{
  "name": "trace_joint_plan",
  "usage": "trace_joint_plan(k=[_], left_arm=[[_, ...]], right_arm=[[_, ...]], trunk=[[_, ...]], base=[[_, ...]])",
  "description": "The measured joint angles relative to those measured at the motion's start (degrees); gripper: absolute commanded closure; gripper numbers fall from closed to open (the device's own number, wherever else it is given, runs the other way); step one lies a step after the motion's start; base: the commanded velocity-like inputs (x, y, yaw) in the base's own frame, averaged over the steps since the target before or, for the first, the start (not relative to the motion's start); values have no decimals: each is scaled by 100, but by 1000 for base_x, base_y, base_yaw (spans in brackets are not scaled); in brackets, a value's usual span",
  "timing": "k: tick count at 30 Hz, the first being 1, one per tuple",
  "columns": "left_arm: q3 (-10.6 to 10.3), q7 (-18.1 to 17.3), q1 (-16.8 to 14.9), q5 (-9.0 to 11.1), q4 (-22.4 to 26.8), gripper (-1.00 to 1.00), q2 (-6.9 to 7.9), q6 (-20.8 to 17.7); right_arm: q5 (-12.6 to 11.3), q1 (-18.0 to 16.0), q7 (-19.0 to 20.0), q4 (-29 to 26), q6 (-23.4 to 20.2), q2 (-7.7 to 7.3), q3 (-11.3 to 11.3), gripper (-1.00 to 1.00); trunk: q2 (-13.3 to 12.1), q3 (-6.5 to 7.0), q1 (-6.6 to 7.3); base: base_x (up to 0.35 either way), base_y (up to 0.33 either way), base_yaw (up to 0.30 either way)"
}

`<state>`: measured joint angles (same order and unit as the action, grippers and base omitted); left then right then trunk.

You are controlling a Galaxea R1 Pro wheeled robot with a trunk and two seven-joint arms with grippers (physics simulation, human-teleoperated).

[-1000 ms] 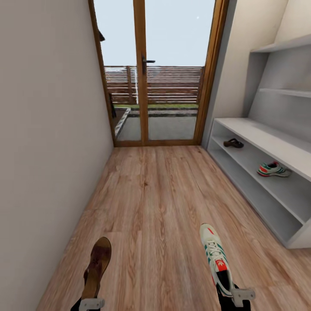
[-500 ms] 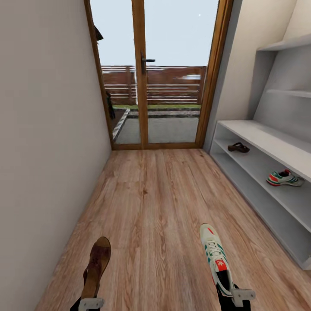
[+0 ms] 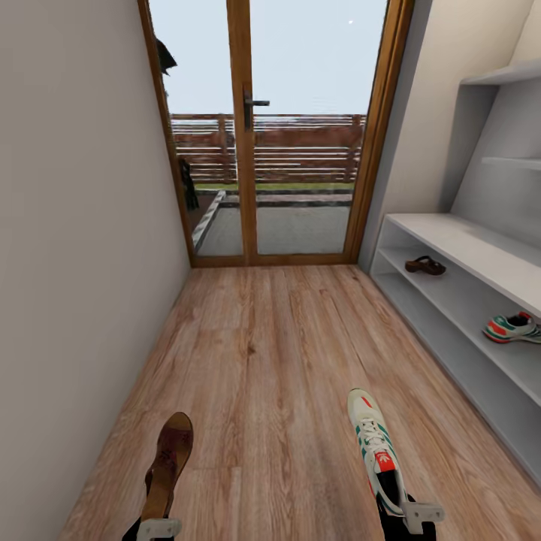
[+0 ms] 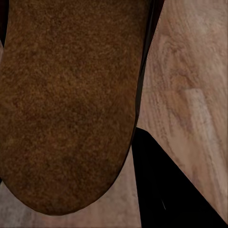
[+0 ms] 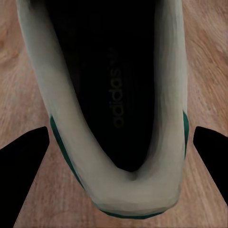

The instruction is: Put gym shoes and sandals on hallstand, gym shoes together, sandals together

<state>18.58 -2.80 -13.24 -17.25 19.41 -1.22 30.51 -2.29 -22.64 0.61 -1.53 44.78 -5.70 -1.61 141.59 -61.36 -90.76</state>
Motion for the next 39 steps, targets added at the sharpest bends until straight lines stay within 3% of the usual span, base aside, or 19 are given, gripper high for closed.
trace_joint_plan(k=[39], left_arm=[[0,-2,0,-2,-1,100,-5,0]], right_arm=[[1,0,5,0,-3,-8,-1,100]], trunk=[[0,0,0]], base=[[340,0,0]])
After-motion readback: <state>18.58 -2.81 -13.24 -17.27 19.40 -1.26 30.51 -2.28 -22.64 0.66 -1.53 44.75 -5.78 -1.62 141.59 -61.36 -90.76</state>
